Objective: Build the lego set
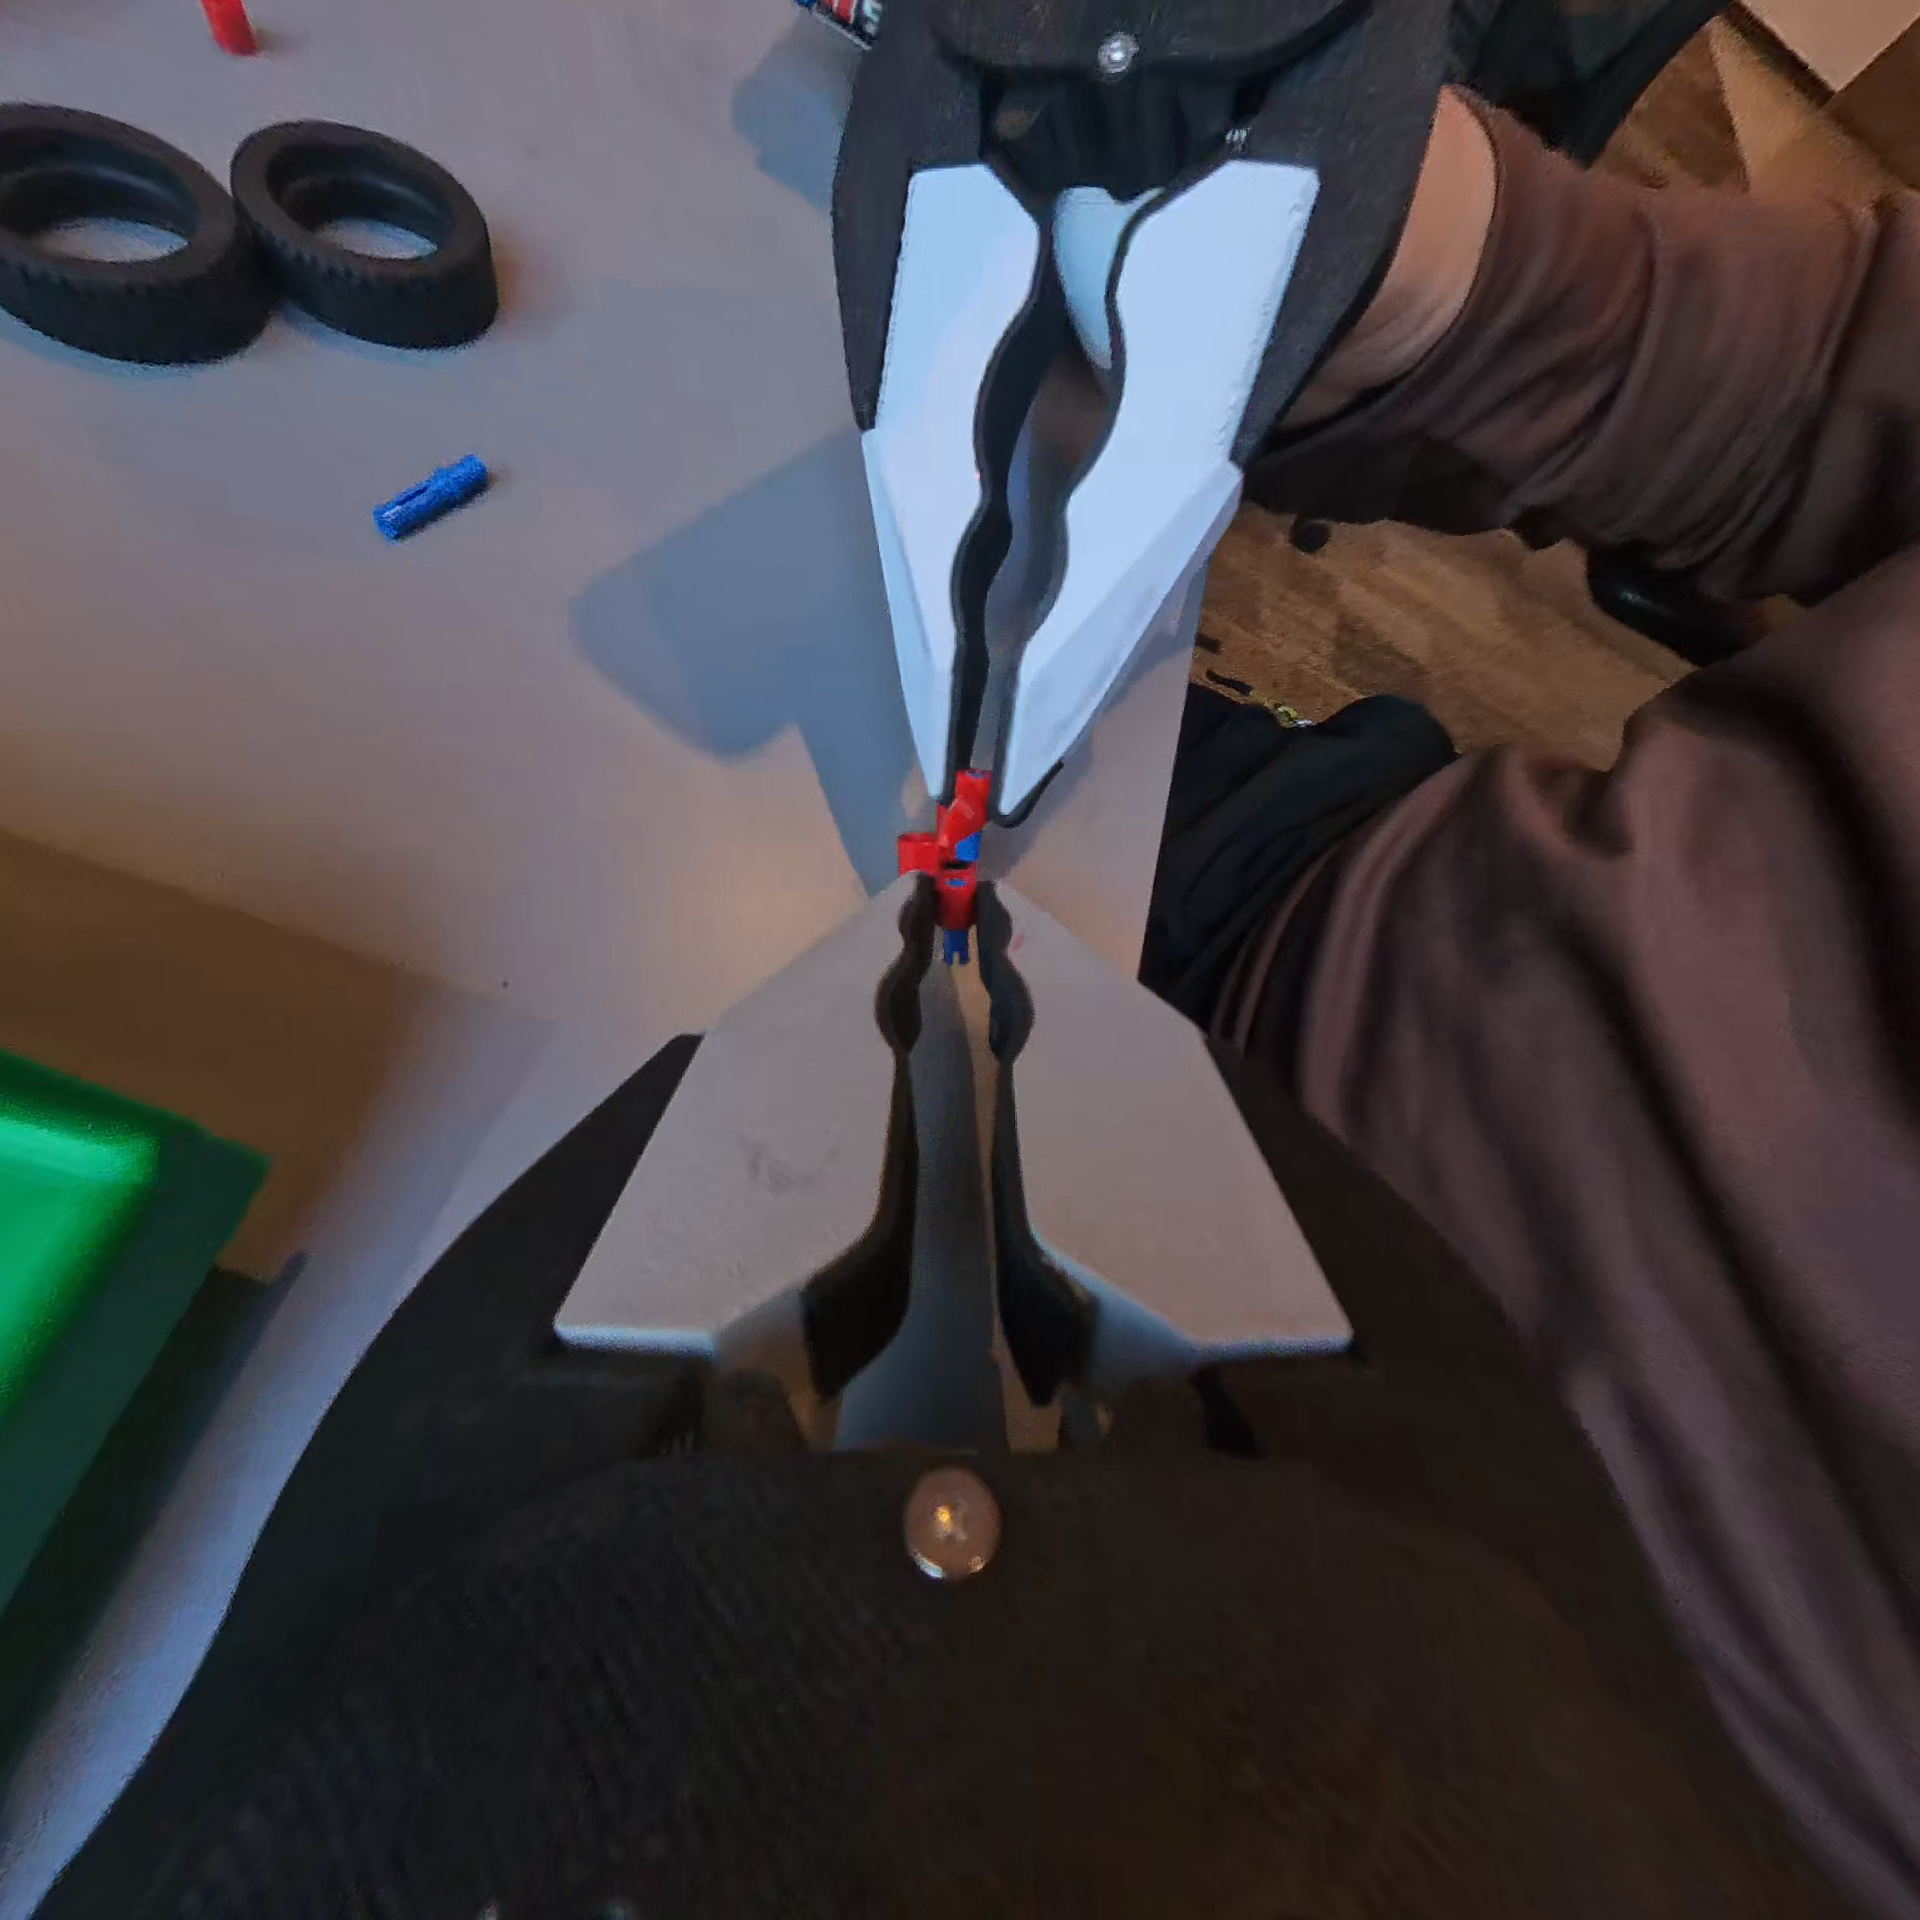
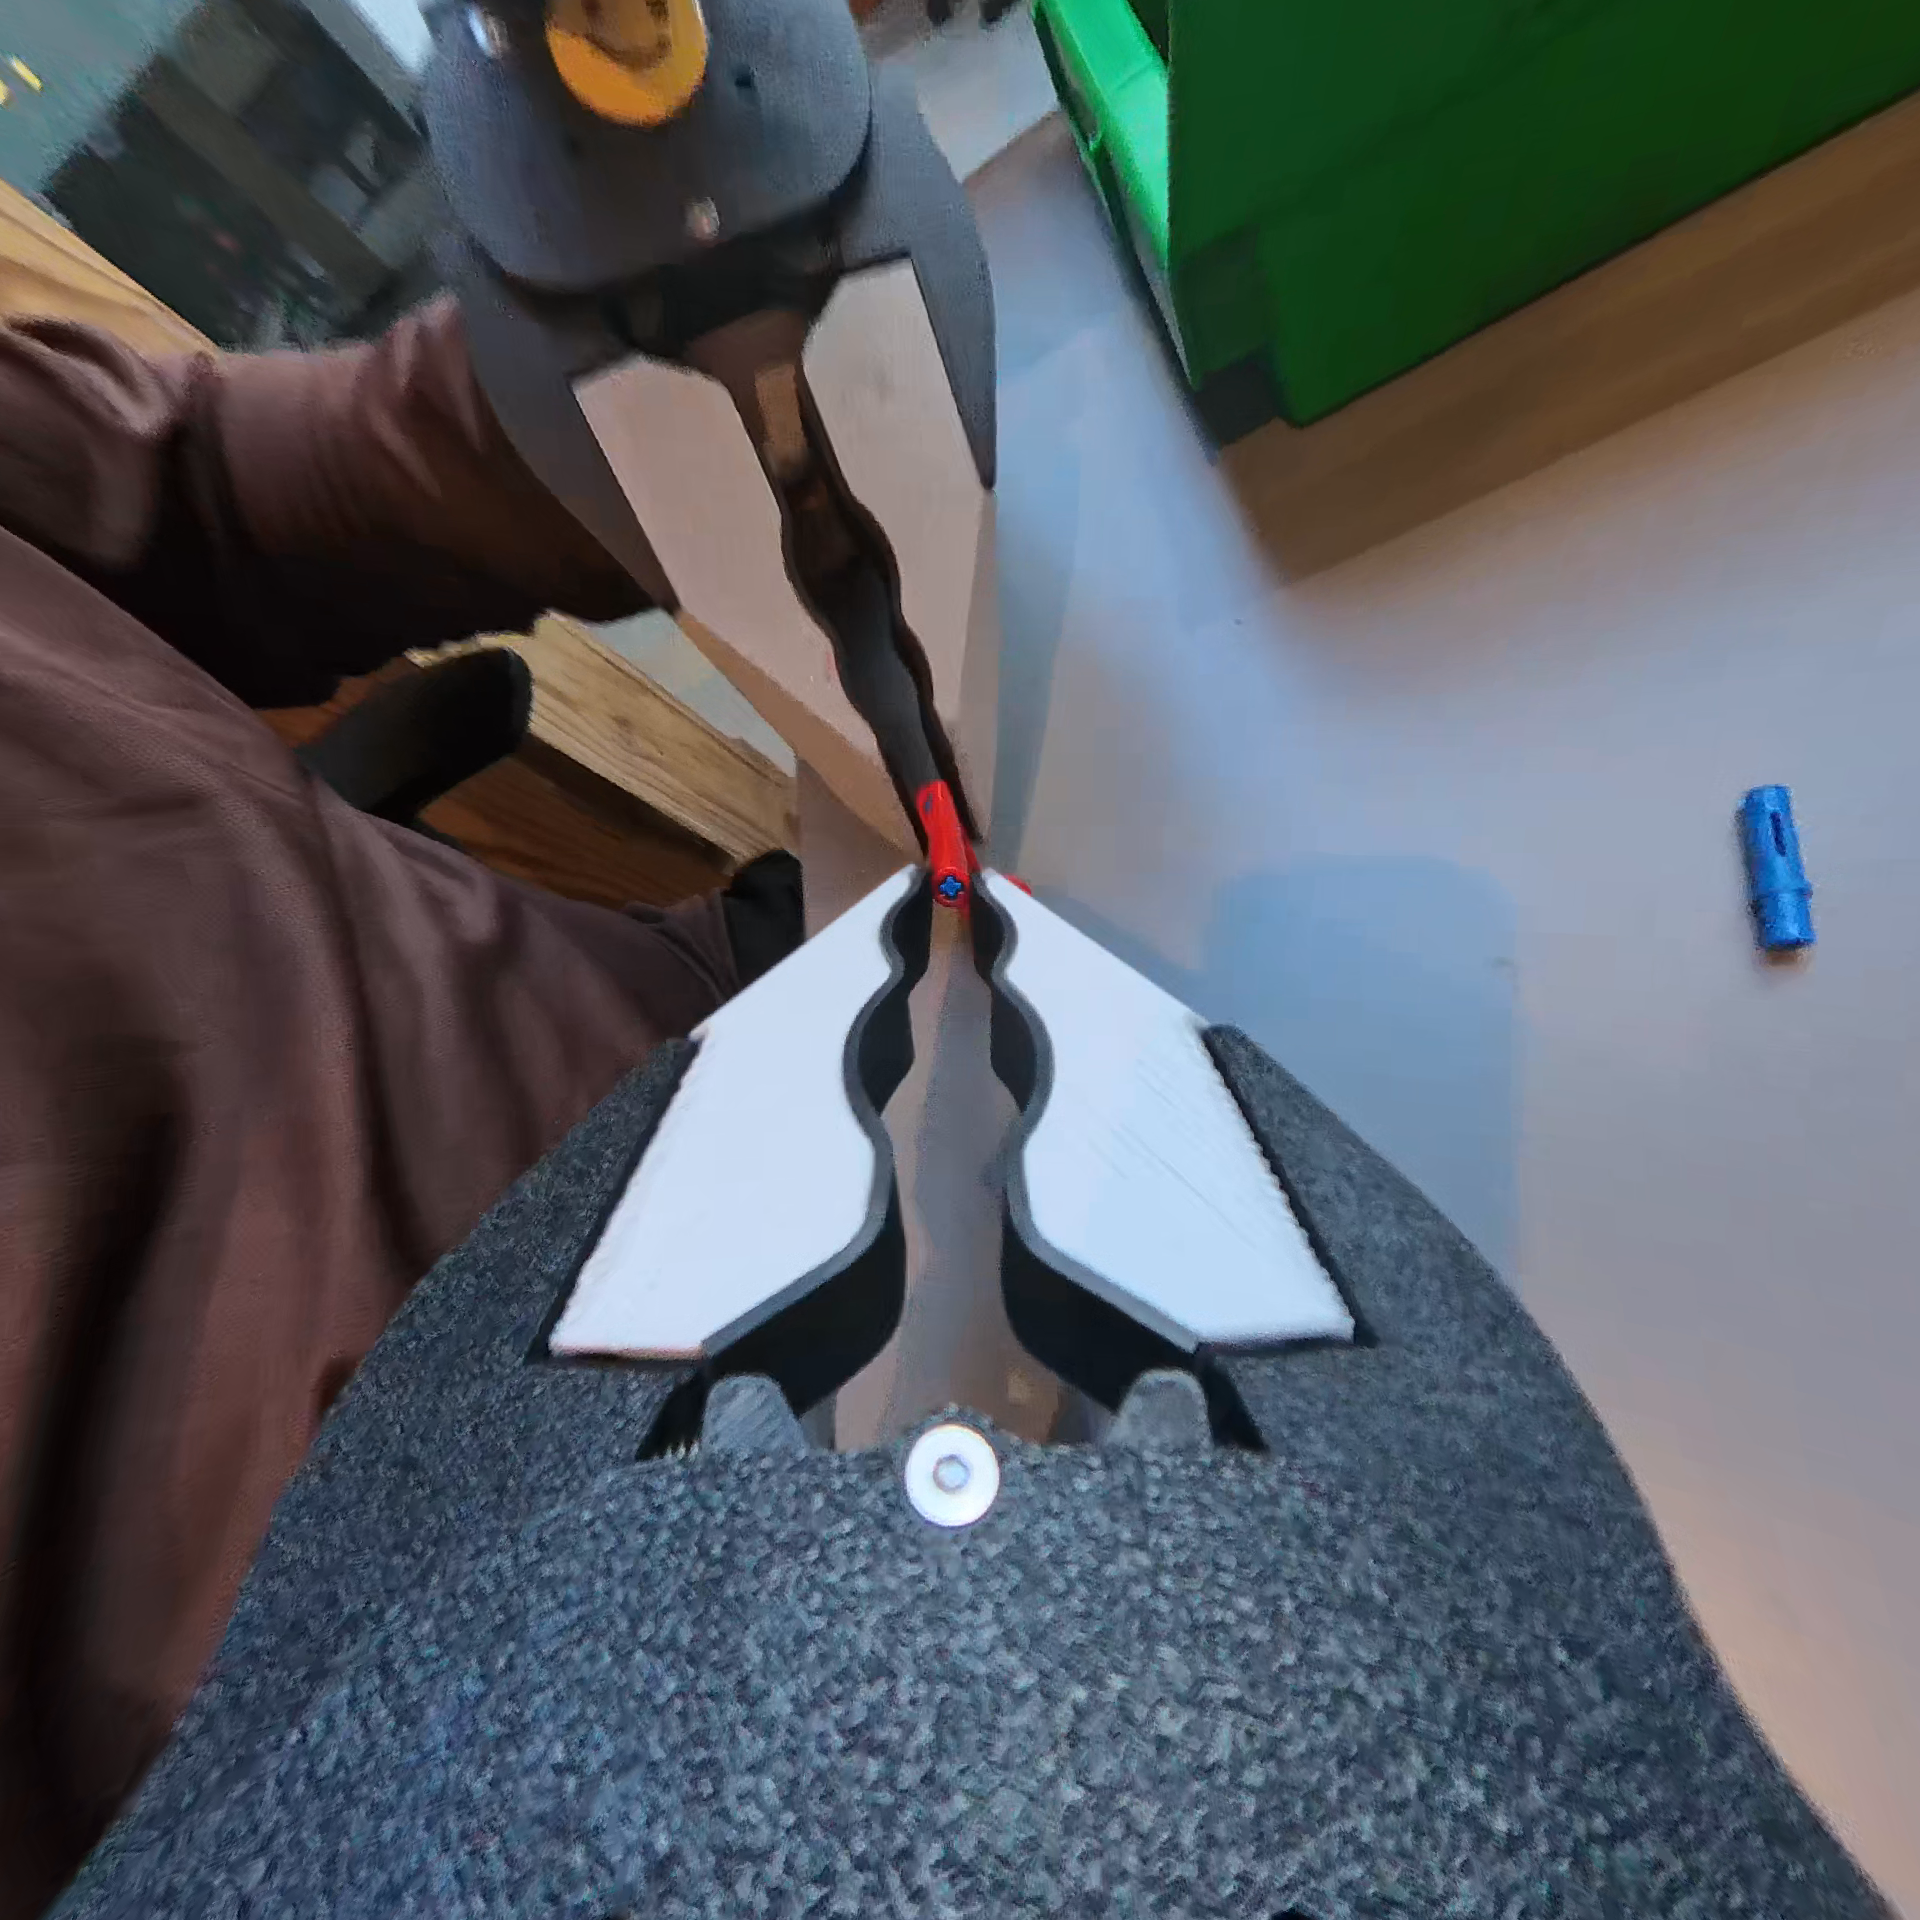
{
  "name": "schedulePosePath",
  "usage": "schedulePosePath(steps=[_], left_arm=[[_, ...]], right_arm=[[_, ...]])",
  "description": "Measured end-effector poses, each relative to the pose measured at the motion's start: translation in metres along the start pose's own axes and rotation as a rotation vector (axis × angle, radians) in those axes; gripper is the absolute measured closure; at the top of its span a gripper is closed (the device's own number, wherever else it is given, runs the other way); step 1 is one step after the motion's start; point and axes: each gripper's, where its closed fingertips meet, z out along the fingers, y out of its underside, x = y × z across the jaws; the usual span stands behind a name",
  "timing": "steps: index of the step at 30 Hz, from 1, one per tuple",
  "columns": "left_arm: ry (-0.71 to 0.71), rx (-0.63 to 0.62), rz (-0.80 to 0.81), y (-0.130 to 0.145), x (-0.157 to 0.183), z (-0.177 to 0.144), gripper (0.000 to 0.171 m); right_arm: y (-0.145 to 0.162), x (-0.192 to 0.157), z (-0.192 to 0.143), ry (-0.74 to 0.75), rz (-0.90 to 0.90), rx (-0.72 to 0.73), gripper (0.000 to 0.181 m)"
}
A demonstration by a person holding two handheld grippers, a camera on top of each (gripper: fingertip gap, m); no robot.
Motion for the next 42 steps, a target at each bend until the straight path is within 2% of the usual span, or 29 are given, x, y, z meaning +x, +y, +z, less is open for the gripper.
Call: schedulePosePath(steps=[3, 7, 13, 19, 24, 26, 34, 42], left_arm=[[0.03, 0.028, -0.004, -0.006, 0.001, -0.002, 0.167], [0.026, 0.016, -0.016, -0.003, -0.005, 0.0, 0.167], [0.011, -0.003, 0.059, -0.003, -0.006, 0.0, 0.167], [0.038, -0.03, 0.066, -0.002, -0.006, 0.001, 0.167], [-0.049, -0.104, 0.111, 0.009, -0.011, 0.009, 0.162], [-0.06, -0.101, 0.131, 0.009, -0.011, 0.009, 0.166], [-0.015, -0.096, 0.068, 0.008, -0.011, 0.01, 0.166], [0.004, -0.105, 0.072, 0.009, -0.009, 0.011, 0.166]], right_arm=[[0.0, 0.003, -0.001, 0.051, -0.038, 0.002, 0.176], [-0.005, 0.003, -0.006, 0.012, -0.007, 0.042, 0.176], [0.002, 0.007, 0.001, 0.051, -0.064, -0.028, 0.176], [0.001, 0.007, 0.002, 0.056, -0.08, -0.029, 0.176], [0.002, 0.006, 0.002, 0.051, -0.082, -0.031, 0.176], [0.002, 0.007, 0.002, 0.05, -0.077, -0.027, 0.176], [0.001, 0.007, 0.002, 0.068, -0.1, -0.024, 0.176], [0.001, 0.007, 0.002, 0.061, -0.092, -0.022, 0.176]])
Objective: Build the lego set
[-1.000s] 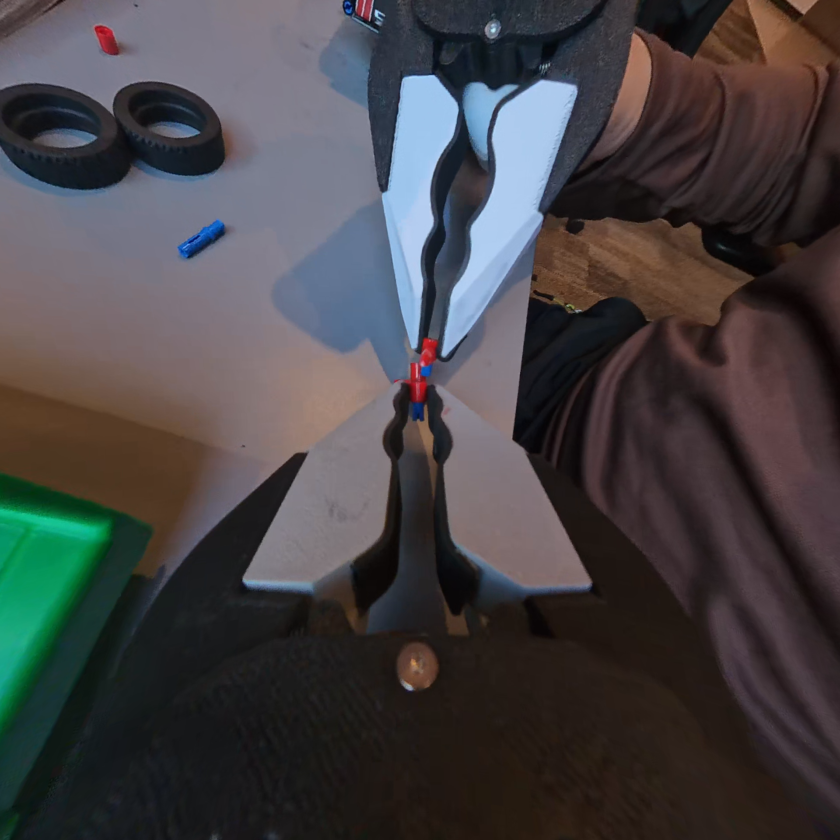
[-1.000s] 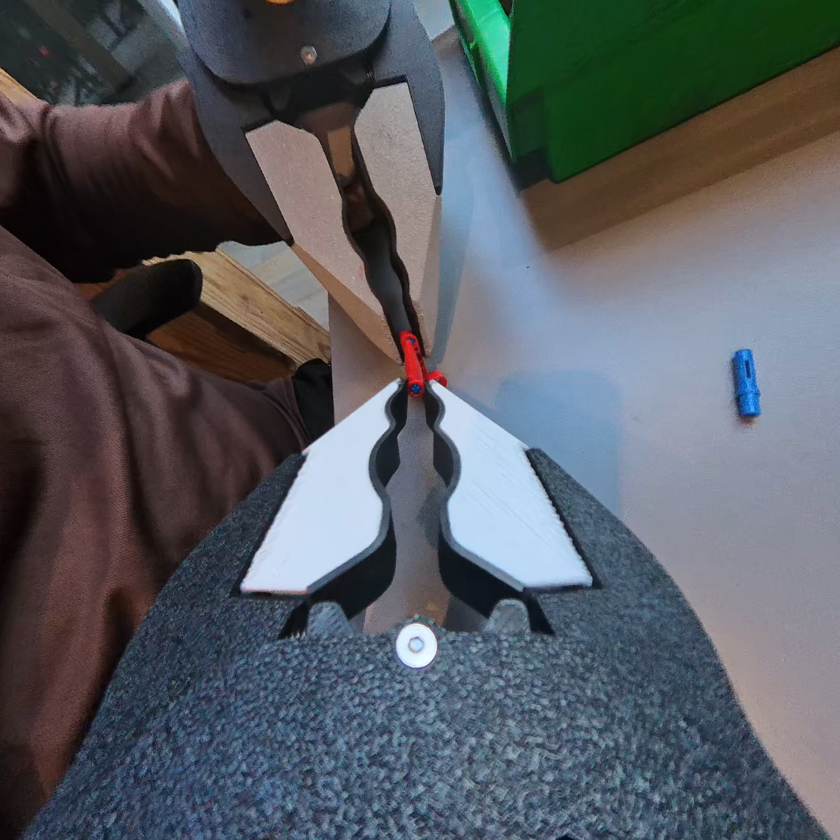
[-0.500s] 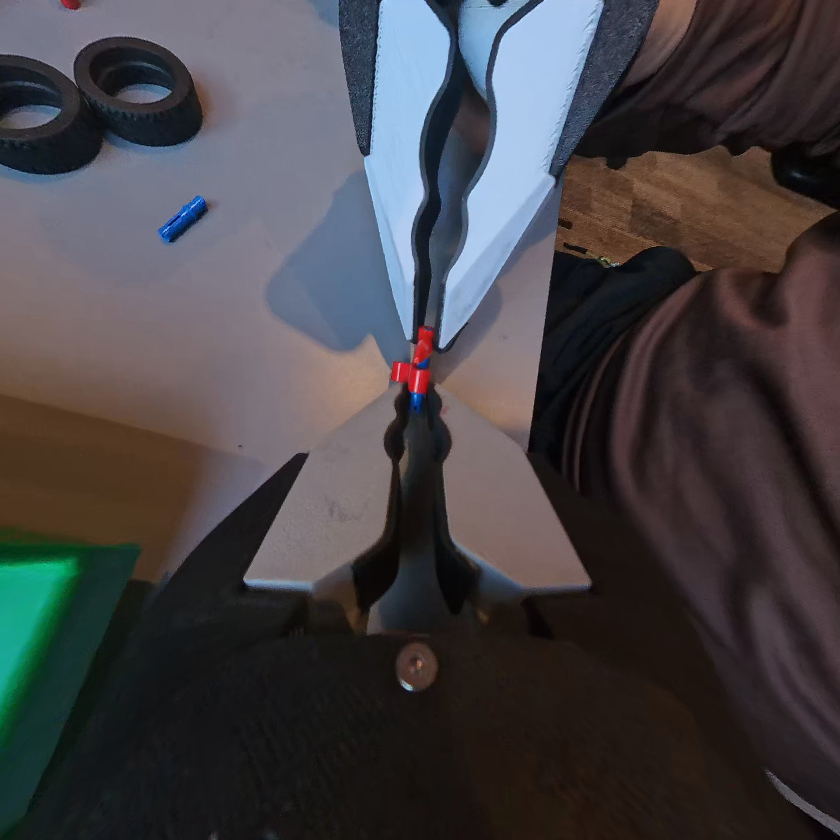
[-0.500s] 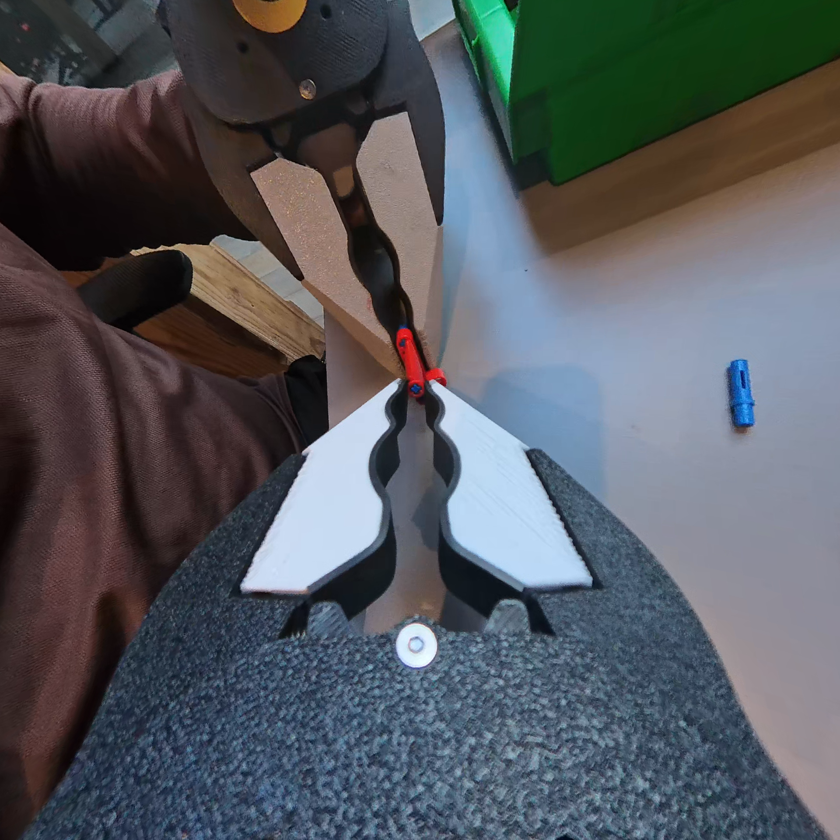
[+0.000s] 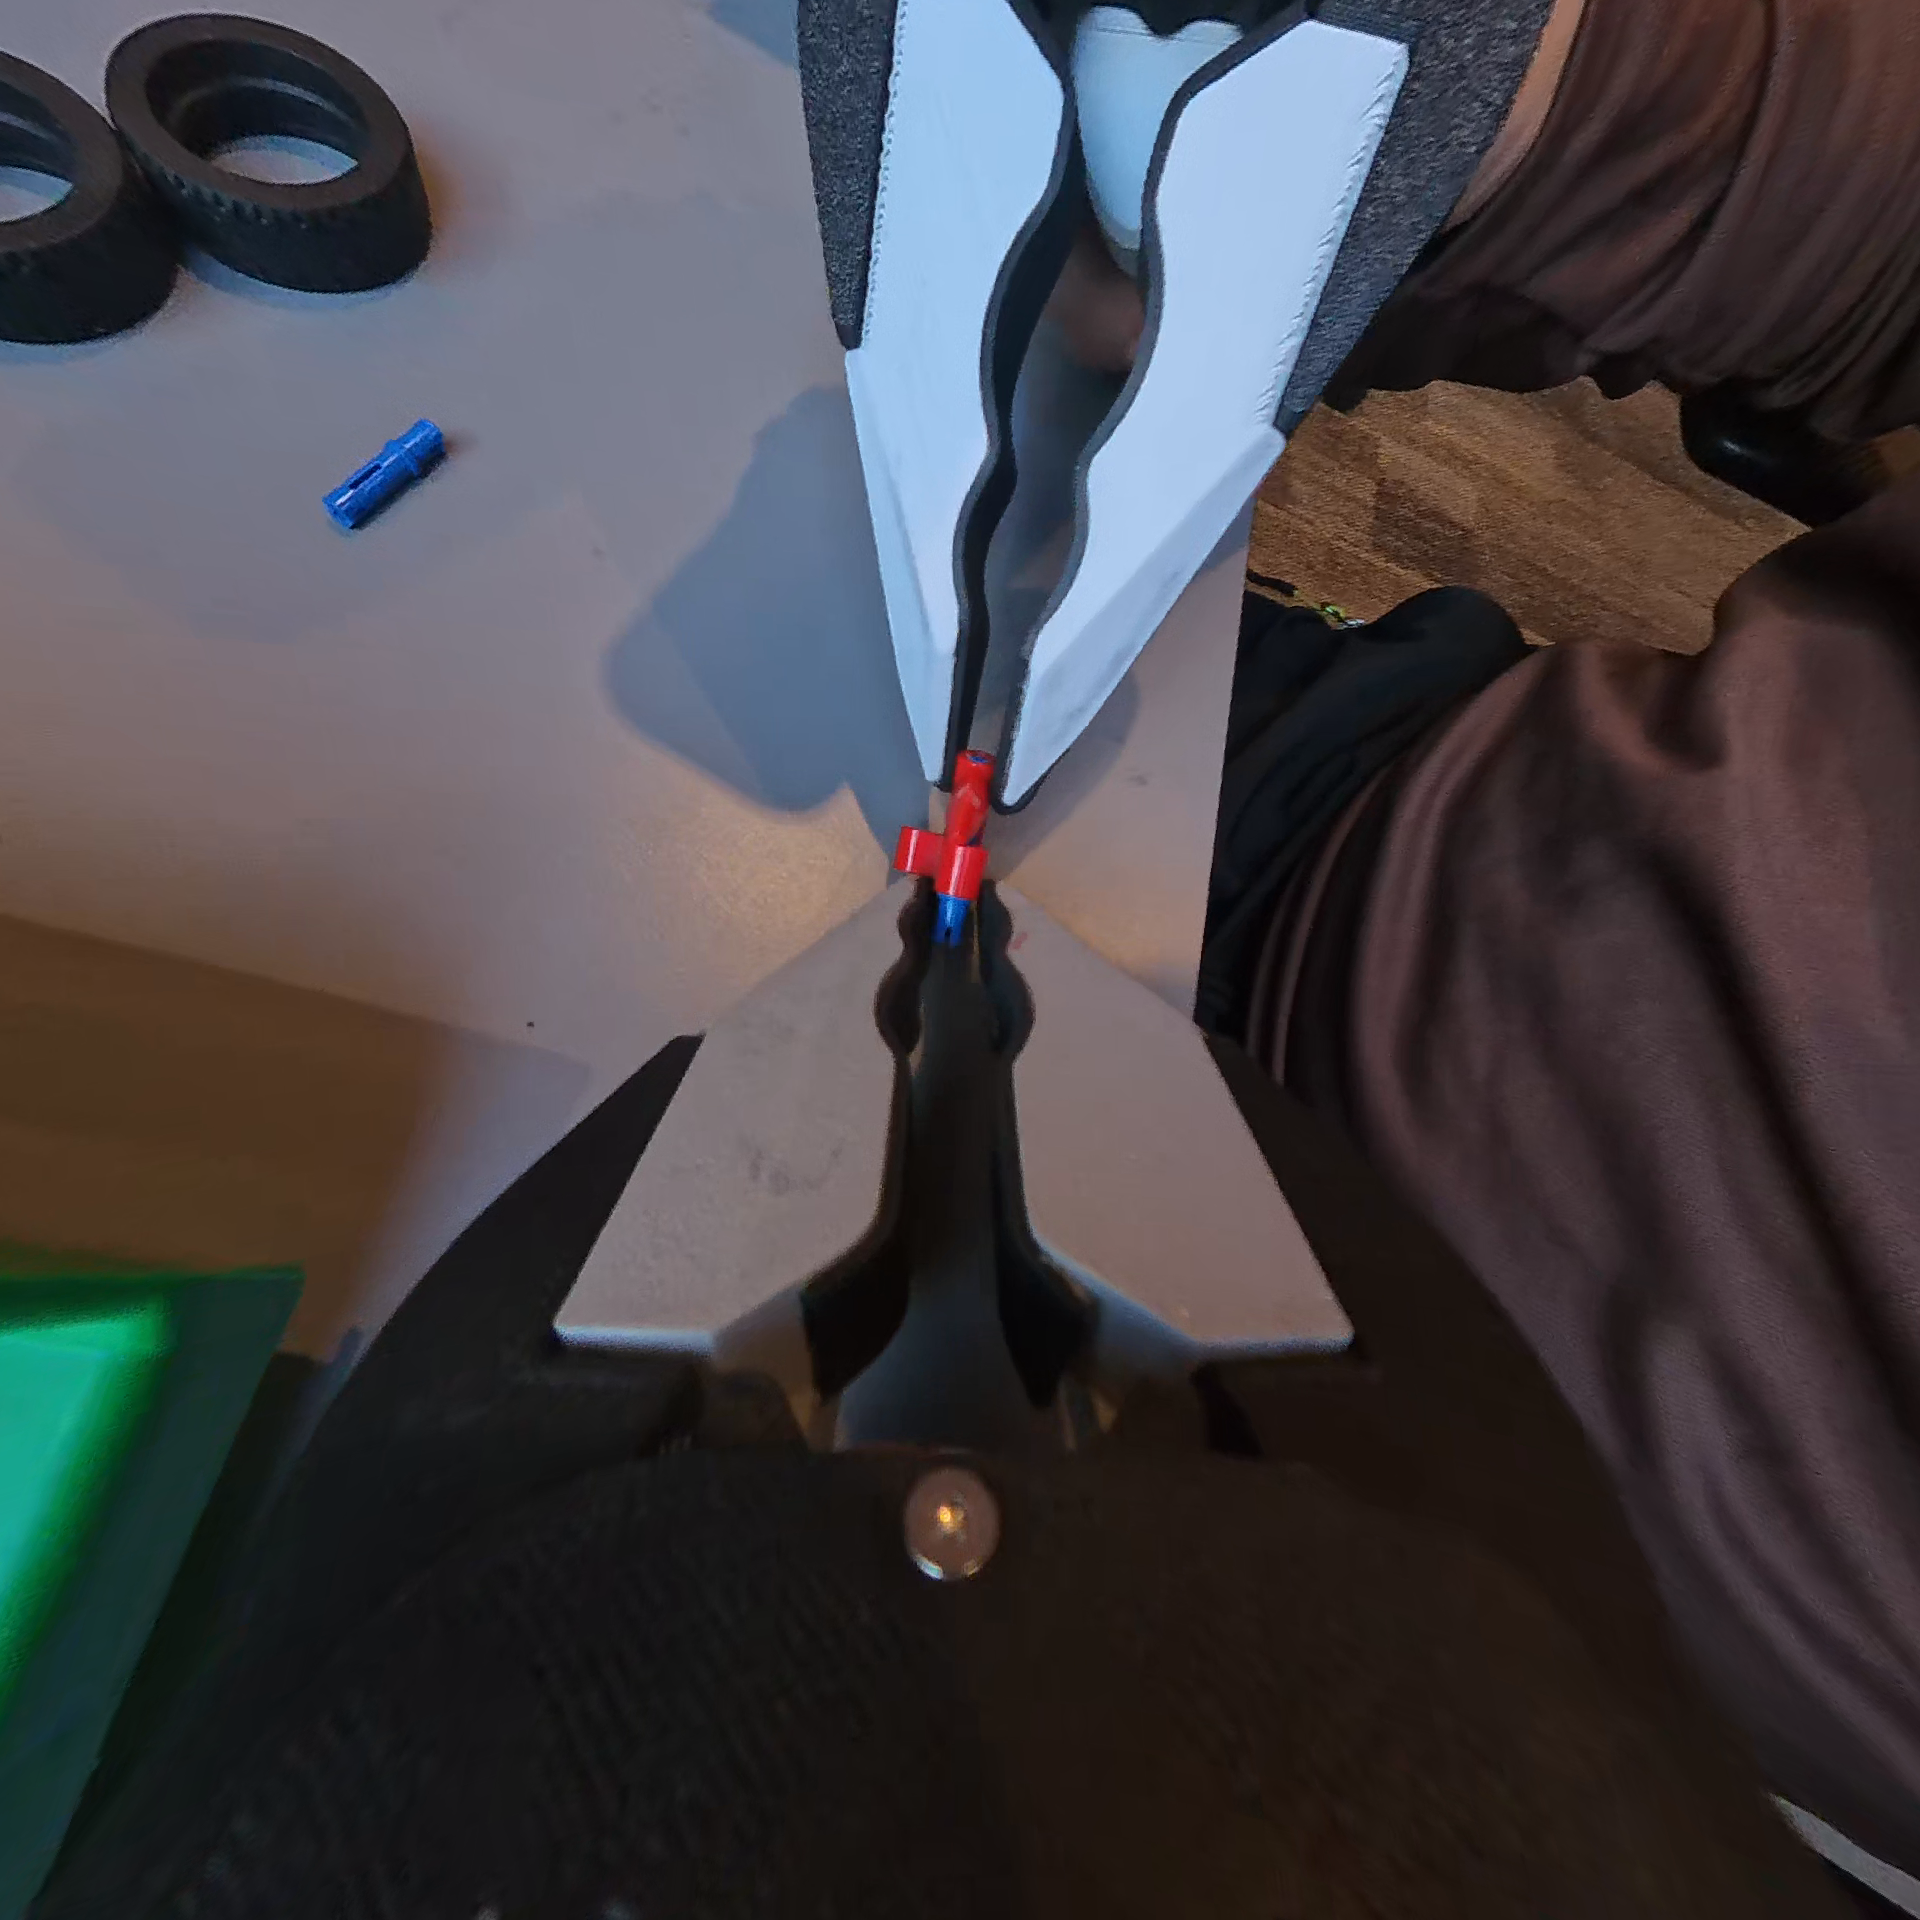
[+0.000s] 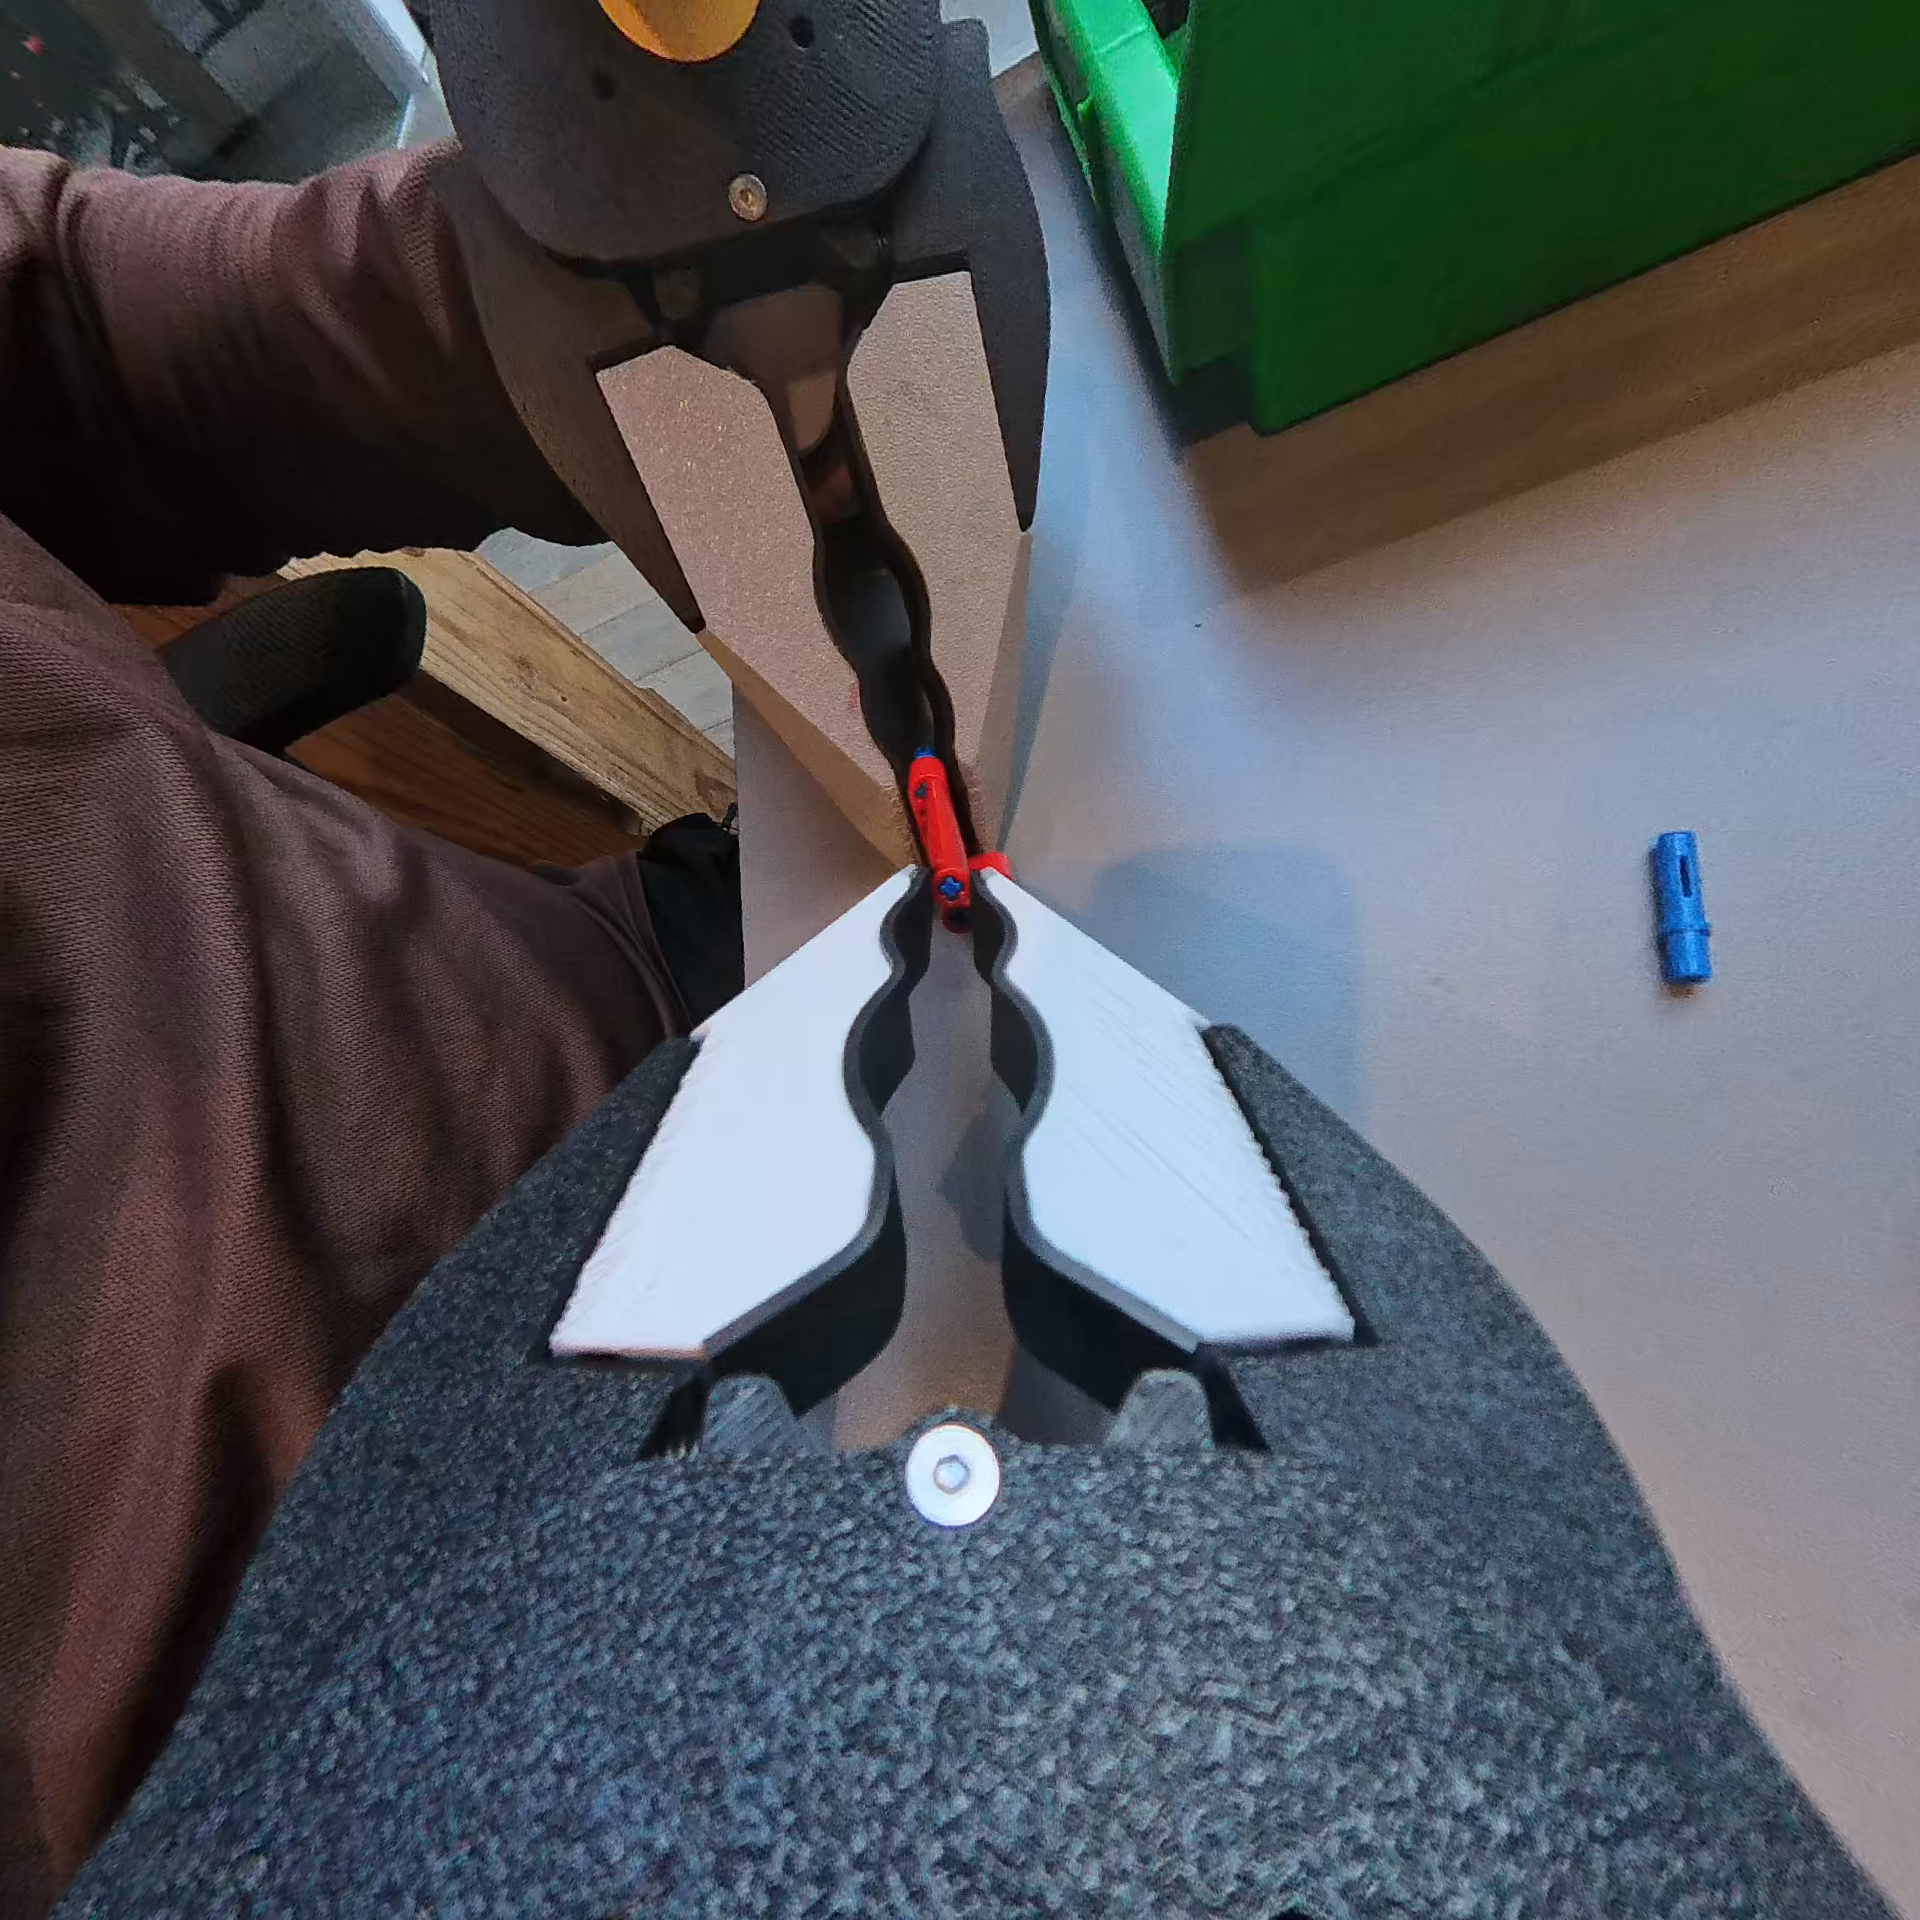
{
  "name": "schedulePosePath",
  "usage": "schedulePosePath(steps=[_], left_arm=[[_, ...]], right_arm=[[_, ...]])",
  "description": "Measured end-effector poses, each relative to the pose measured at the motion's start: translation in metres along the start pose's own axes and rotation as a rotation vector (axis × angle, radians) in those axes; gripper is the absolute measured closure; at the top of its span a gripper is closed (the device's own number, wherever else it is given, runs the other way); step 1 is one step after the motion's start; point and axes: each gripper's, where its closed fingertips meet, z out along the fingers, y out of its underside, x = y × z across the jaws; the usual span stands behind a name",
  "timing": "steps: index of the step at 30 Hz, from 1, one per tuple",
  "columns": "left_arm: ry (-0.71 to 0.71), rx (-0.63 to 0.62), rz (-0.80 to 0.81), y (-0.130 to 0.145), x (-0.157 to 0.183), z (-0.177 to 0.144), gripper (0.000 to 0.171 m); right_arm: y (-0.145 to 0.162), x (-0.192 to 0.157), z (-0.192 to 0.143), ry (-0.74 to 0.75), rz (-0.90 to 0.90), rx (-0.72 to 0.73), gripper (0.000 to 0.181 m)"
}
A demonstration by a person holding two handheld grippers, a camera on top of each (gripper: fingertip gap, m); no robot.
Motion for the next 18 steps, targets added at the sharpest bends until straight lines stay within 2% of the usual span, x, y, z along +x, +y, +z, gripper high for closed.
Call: schedulePosePath(steps=[6, 15, 18], left_arm=[[0.0, 0.002, -0.007, -0.001, -0.0015, 0.0003, 0.165], [0.021, 0.007, -0.038, -0.0014, -0.002, -0.0001, 0.167], [0.041, 0.007, -0.067, -0.0007, -0.0028, -0.001, 0.167]], right_arm=[[-0.0013, 0.0009, 0.0003, -0.014, 0.027, 0.008, 0.176], [-0.0055, 0.0029, 0.0012, 0.048, -0.016, 0.032, 0.176], [-0.0061, 0.0031, 0.0022, 0.034, 0.037, 0.038, 0.176]])
